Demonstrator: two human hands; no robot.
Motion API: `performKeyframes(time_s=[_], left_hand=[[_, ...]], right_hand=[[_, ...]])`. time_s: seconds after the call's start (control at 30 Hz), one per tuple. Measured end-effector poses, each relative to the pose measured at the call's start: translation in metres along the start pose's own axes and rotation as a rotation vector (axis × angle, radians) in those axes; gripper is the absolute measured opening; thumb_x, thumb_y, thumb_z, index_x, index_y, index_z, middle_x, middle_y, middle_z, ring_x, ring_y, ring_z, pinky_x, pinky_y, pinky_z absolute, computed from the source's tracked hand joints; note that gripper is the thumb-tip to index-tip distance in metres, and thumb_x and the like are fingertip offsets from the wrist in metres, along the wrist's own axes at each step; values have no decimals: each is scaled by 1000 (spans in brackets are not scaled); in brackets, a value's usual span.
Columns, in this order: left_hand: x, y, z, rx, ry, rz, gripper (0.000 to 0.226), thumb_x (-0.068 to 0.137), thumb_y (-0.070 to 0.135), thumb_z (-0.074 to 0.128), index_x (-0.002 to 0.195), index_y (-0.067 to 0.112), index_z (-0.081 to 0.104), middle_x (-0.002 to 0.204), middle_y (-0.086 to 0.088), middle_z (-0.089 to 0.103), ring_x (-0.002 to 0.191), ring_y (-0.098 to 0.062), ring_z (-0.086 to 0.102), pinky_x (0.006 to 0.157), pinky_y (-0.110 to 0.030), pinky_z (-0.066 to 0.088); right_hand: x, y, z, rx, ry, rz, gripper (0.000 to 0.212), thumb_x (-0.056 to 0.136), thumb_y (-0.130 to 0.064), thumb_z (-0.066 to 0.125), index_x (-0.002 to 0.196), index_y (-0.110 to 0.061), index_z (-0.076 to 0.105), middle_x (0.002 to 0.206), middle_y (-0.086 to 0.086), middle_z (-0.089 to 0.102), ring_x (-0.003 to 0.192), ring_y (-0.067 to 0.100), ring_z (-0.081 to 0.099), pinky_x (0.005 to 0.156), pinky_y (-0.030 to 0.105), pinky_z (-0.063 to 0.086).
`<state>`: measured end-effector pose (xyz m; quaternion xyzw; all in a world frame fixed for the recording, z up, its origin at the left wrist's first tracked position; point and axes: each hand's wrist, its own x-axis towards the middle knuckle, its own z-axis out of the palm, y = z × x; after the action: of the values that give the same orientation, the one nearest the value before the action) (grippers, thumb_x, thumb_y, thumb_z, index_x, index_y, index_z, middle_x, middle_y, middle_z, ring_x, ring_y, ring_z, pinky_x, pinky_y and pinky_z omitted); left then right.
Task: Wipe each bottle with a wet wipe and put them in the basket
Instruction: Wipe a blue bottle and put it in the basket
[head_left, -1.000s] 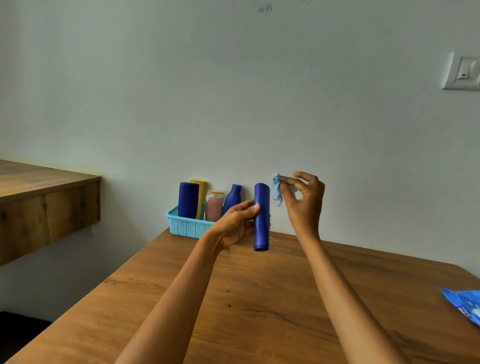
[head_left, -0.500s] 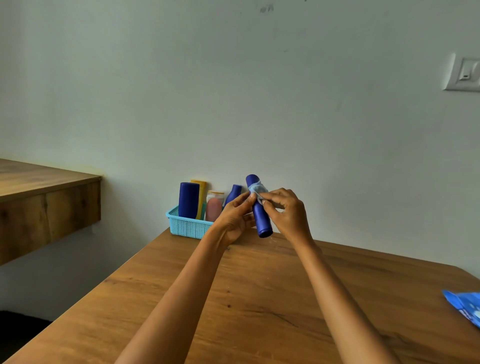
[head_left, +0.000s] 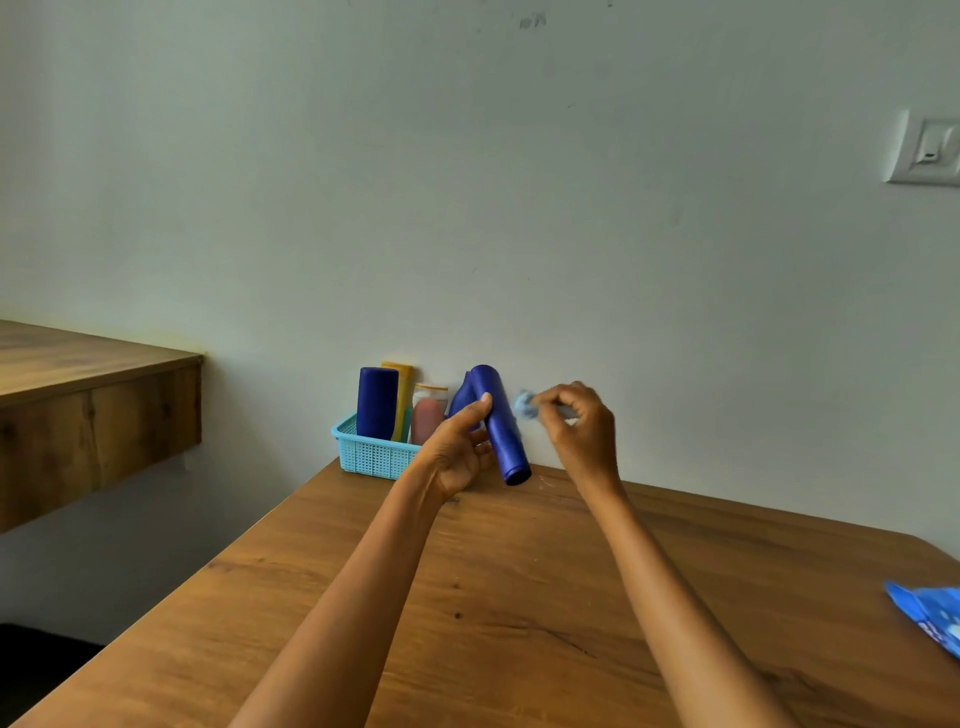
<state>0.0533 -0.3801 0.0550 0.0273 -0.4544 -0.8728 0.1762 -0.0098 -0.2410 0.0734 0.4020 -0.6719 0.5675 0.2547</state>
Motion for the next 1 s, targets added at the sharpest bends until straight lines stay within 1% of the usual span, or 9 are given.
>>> performKeyframes(time_s=[0.1,0.17,0.33,0.43,0.53,0.7,0.83,0.93,1.0], left_hand=[[-6,1,5,-44,-134,-84,55,76,25,67,122,0,49,102,-21,69,90,-33,69,75,-42,57],[-8,1,9,-54,-217,-117,49,80,22,64,121,0,49,108,-22,68,94,-35,68,76,-43,57],[-7,-1,21,-22,-200,-98,39,82,20,61,115,0,54,100,-22,69,89,-34,69,74,-45,56],[-4,2,18,-8,-90,-42,31,91,18,56,115,-1,54,98,-20,66,89,-31,65,82,-44,53],[-3,4,14,-18,-9,22,38,93,16,54,127,-2,47,98,-17,64,87,-27,63,71,-37,58],[-2,7,11,-50,118,65,50,91,14,58,134,-4,39,116,-24,55,91,-31,61,70,-39,54],[-1,4,16,15,150,92,48,88,14,63,130,-2,46,102,-17,60,86,-28,63,56,-34,57],[1,1,15,39,177,110,49,86,17,66,128,-3,50,94,-15,64,80,-24,66,54,-32,57],[3,1,11,47,185,125,50,85,21,67,127,-2,51,96,-16,66,82,-24,67,56,-32,57]], right_hand=[[6,-2,-4,38,177,73,16,87,-10,58,96,-21,67,94,-4,61,90,12,59,69,9,44],[9,-2,-6,8,203,94,21,90,-11,57,108,-18,66,102,0,64,95,14,59,74,16,48],[5,-1,-3,-37,2,67,28,91,-14,57,117,-17,65,105,2,68,86,11,62,63,6,42],[1,0,2,-108,-77,85,24,88,-15,60,110,-18,69,101,1,69,86,12,62,65,14,45],[-2,-2,4,-119,-111,88,13,85,-18,61,91,-16,73,88,-2,71,78,11,63,65,24,52],[2,1,-3,-148,-198,104,26,84,-14,54,60,-15,61,59,-2,59,55,10,48,53,26,38],[5,-2,-3,-1,-195,217,13,87,-22,57,87,-18,69,77,-5,65,68,9,56,58,23,44],[2,-2,0,-69,-397,172,36,81,-37,68,114,-24,62,103,-6,63,92,9,59,77,25,51],[1,-1,1,-142,-429,125,45,78,-34,72,119,-23,58,106,-6,61,93,9,58,77,22,50]])
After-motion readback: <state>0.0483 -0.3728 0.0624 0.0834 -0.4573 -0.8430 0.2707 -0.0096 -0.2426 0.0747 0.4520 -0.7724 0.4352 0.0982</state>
